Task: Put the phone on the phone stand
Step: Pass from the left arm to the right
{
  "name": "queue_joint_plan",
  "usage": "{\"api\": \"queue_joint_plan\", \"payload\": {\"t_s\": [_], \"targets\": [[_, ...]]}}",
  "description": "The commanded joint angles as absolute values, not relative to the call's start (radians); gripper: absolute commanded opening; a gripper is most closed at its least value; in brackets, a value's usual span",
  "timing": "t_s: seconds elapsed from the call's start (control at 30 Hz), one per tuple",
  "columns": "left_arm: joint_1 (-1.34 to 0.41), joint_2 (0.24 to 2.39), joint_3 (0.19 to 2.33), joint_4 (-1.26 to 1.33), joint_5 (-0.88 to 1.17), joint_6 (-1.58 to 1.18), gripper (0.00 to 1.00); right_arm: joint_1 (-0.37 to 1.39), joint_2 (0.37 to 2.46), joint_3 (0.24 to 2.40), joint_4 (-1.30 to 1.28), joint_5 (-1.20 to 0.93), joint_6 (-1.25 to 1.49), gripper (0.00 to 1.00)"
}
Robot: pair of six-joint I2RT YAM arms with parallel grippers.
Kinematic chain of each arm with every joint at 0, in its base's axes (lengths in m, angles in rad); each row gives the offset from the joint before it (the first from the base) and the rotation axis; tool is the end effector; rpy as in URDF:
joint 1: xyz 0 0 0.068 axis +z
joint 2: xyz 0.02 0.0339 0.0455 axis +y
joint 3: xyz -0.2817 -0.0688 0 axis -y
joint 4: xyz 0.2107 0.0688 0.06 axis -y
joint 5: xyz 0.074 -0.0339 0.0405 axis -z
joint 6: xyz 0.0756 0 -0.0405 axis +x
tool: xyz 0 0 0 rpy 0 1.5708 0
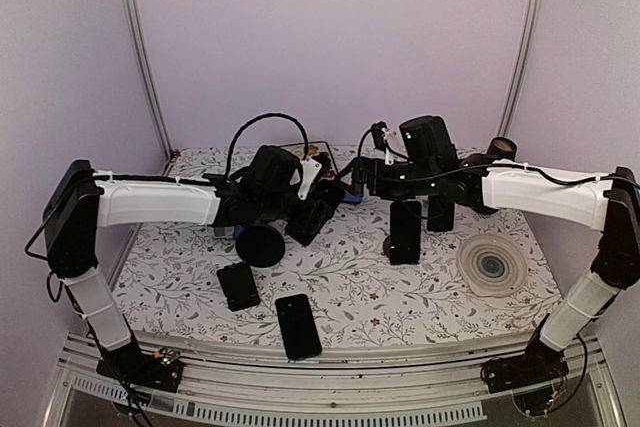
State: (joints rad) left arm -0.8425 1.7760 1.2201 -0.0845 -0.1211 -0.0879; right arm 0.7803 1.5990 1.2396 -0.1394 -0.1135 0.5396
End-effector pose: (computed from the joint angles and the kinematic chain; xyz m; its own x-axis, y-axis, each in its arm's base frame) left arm 0.2781 -0.2981 0.2400 -0.4555 0.3799 -0.8051 0.6388 0.7693 0.0015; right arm 0.2621 0.2715 0.3058 -0.6871 0.0381 -0.7255 -0.4856 0.7187 0.4977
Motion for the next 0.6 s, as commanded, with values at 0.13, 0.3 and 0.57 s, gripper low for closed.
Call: {"api": "queue_joint_plan", "payload": {"t_s": [0.13, 0.3, 0.57], "targets": [[-0.879, 1.686, 1.195, 0.065, -0.066, -0.045, 0.54, 0.715, 1.657, 1.241, -0.021, -0.306, 0.622, 0.89], [-0.896, 1.675, 1.198, 0.08, -0.064, -0.032, 0.54, 0.715, 1.676, 1.233, 0.011, -0.354, 0.644, 0.77], [-0.915, 1.661, 1.194, 0.109, -0.078, -0.023, 0.54, 0.716, 1.664, 1.189, 0.047, -0.377, 0.673, 0.61]]}}
